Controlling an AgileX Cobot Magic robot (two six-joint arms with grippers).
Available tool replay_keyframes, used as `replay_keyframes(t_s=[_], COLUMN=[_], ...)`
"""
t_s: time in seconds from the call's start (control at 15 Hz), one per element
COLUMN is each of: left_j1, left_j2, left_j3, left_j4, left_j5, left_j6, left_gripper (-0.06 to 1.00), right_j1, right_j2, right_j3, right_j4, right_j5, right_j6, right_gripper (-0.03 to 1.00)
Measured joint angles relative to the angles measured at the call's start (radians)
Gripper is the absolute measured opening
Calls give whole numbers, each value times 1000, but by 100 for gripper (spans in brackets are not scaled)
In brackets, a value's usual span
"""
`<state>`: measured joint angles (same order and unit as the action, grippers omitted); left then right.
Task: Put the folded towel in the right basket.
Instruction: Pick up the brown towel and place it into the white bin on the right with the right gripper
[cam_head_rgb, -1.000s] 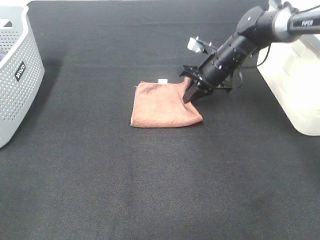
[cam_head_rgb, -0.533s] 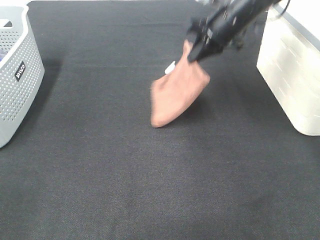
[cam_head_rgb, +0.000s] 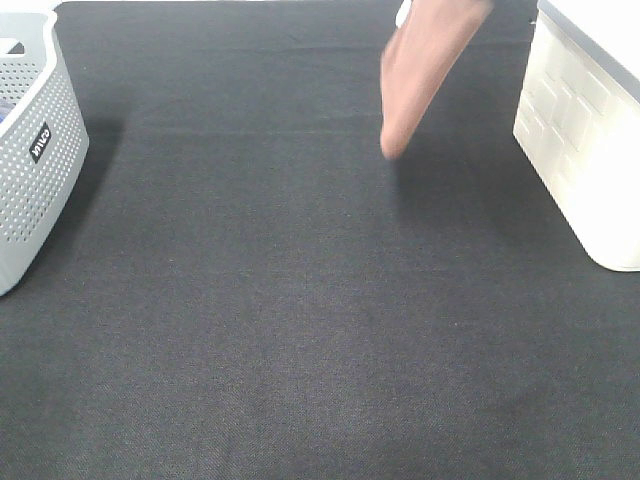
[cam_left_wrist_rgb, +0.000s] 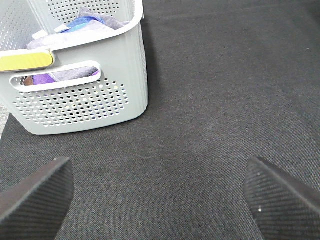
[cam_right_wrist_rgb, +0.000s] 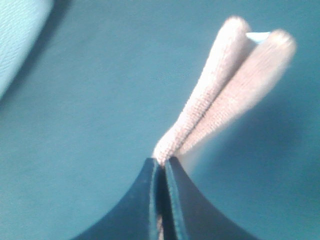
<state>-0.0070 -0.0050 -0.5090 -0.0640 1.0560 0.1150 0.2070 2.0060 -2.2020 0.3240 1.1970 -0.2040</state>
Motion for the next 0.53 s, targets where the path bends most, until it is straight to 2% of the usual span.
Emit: replay_keyframes(t_s=[0.13, 0.27, 0.53], left_j1=[0, 0, 0], left_j2=[0, 0, 0], left_j3=[0, 0, 0], left_j4=[0, 0, 0], left_j5=[0, 0, 0], left_j6=[0, 0, 0], left_gripper=[87, 87, 87], right_j1=[-9, -58, -312], right_j2=[-17, -37, -56], right_j3=[-84, -129, -134], right_j4=[-103, -115, -65], right_j5=[15, 17, 18], right_j6=[63, 95, 112], right_gripper=[0, 0, 0])
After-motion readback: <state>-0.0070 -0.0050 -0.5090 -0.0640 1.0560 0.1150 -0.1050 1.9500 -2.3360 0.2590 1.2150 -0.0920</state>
